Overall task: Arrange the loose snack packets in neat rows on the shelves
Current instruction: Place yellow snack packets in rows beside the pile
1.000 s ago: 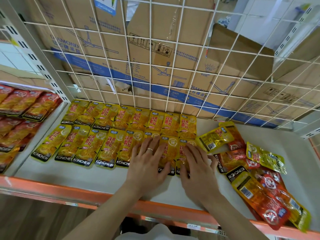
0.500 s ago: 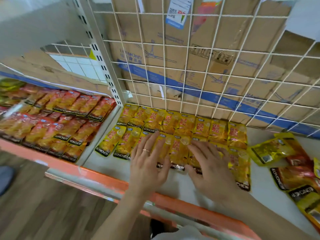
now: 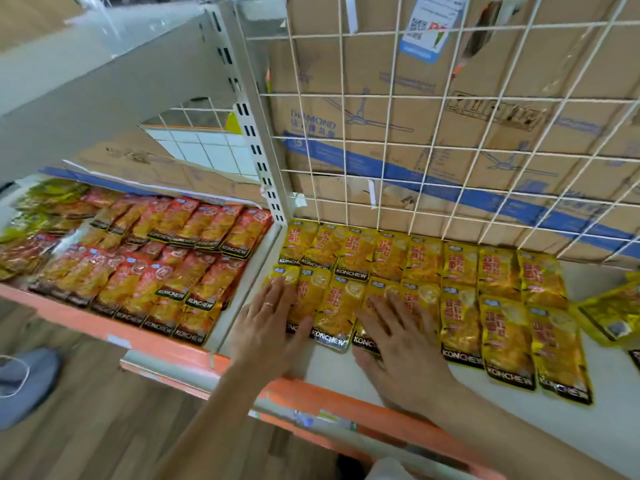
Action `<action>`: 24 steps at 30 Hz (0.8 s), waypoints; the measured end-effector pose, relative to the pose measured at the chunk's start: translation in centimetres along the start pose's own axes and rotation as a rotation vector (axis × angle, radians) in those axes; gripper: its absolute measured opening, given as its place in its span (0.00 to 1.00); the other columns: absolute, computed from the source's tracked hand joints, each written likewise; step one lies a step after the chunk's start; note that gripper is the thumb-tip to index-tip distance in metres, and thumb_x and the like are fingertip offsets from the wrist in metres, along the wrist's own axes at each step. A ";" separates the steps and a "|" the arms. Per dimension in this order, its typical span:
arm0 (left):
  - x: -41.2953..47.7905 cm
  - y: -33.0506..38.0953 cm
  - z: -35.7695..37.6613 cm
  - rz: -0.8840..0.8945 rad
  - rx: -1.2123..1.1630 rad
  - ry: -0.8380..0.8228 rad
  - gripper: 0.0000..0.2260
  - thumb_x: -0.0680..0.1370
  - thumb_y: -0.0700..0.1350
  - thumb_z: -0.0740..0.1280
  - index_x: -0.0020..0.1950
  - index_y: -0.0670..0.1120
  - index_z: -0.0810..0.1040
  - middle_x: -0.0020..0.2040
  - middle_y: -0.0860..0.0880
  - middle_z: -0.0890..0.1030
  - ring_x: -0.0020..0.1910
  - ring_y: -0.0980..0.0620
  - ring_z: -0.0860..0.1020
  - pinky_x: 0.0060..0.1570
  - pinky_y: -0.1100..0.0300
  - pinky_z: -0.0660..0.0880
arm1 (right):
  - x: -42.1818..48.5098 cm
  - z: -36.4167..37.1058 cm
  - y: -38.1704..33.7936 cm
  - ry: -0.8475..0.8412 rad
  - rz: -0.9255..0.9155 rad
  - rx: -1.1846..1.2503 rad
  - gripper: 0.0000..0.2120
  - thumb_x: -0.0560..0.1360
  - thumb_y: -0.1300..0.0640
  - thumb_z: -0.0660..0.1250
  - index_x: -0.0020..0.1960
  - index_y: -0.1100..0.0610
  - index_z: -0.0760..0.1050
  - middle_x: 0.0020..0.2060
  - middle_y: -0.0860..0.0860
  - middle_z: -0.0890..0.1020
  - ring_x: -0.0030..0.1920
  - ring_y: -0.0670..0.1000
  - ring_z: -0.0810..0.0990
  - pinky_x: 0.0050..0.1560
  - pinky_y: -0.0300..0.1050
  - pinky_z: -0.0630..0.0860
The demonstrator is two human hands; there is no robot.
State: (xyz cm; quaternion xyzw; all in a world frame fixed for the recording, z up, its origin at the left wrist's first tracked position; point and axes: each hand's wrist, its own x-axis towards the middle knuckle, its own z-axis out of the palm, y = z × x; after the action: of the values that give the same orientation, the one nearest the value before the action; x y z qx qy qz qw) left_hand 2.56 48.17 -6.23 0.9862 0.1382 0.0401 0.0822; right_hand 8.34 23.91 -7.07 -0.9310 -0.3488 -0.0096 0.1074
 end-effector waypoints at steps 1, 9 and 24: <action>-0.1 0.2 0.2 -0.005 0.018 0.016 0.37 0.77 0.69 0.48 0.77 0.48 0.68 0.78 0.48 0.66 0.78 0.46 0.63 0.73 0.47 0.63 | 0.0 0.1 0.0 -0.004 0.007 -0.006 0.27 0.79 0.36 0.53 0.73 0.46 0.69 0.74 0.52 0.69 0.76 0.58 0.65 0.72 0.64 0.53; 0.0 0.2 0.4 0.054 0.085 0.018 0.30 0.76 0.67 0.54 0.77 0.59 0.66 0.77 0.49 0.68 0.73 0.43 0.67 0.64 0.44 0.70 | -0.2 0.1 -0.2 -0.002 0.033 0.004 0.27 0.80 0.36 0.51 0.74 0.47 0.68 0.73 0.52 0.71 0.74 0.57 0.68 0.70 0.64 0.57; 2.0 0.7 -1.4 0.050 -0.042 0.015 0.33 0.77 0.68 0.51 0.78 0.53 0.66 0.78 0.48 0.66 0.76 0.41 0.64 0.69 0.40 0.64 | -0.3 -0.3 -0.2 0.003 -0.008 0.027 0.28 0.78 0.34 0.55 0.74 0.45 0.67 0.73 0.51 0.70 0.73 0.58 0.67 0.67 0.65 0.64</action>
State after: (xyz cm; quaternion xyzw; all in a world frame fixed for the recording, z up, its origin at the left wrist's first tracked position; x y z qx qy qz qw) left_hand 4.54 48.26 -4.63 0.9870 0.1131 0.0527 0.1009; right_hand 7.99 23.75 -6.73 -0.9281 -0.3523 -0.0067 0.1203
